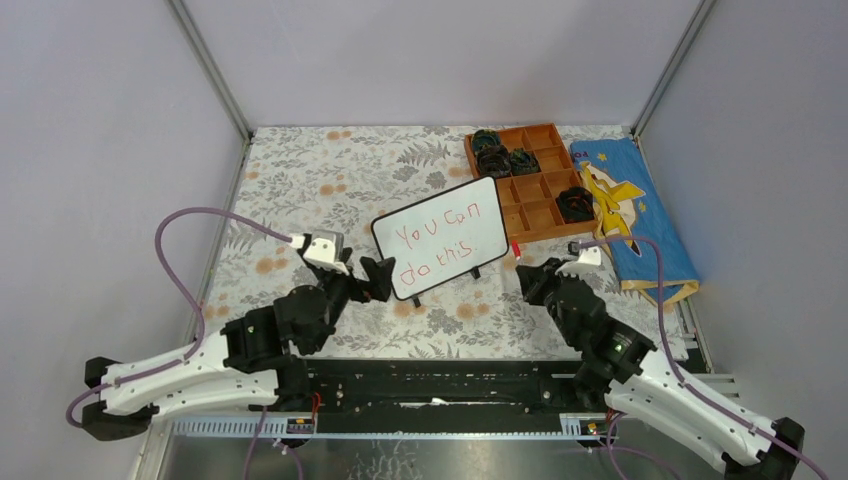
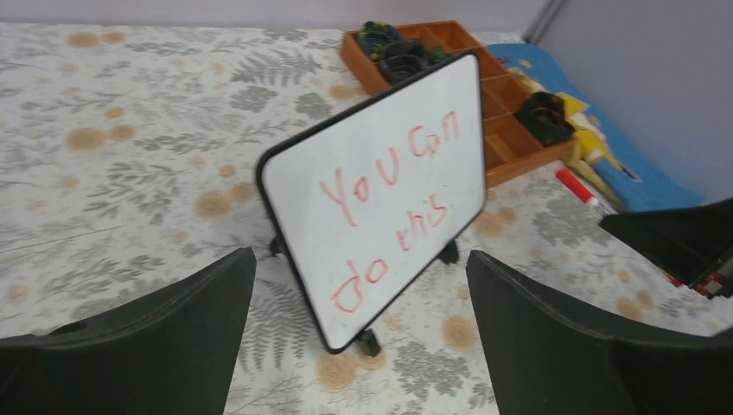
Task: Write a sentence on the whiteboard
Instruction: Place the whiteboard marker at the center of the board.
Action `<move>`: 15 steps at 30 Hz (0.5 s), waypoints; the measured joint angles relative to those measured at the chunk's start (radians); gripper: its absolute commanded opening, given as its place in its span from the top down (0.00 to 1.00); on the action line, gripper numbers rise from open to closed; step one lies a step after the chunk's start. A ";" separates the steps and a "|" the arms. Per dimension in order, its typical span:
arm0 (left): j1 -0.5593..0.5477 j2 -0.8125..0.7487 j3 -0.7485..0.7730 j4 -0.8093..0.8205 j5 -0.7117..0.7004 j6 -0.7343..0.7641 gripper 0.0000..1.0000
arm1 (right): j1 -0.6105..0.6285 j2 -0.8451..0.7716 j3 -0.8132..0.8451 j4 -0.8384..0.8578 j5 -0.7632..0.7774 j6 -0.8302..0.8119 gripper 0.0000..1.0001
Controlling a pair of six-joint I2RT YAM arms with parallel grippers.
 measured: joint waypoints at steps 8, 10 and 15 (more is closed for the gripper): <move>0.000 0.166 0.085 0.132 0.192 -0.105 0.01 | -0.001 0.008 0.087 0.219 -0.303 -0.085 1.00; 0.000 0.211 0.122 0.159 0.233 -0.130 0.01 | -0.002 0.022 0.101 0.282 -0.365 -0.085 1.00; 0.002 0.276 0.178 0.243 0.303 -0.233 0.03 | -0.002 0.074 0.133 0.457 -0.501 -0.069 1.00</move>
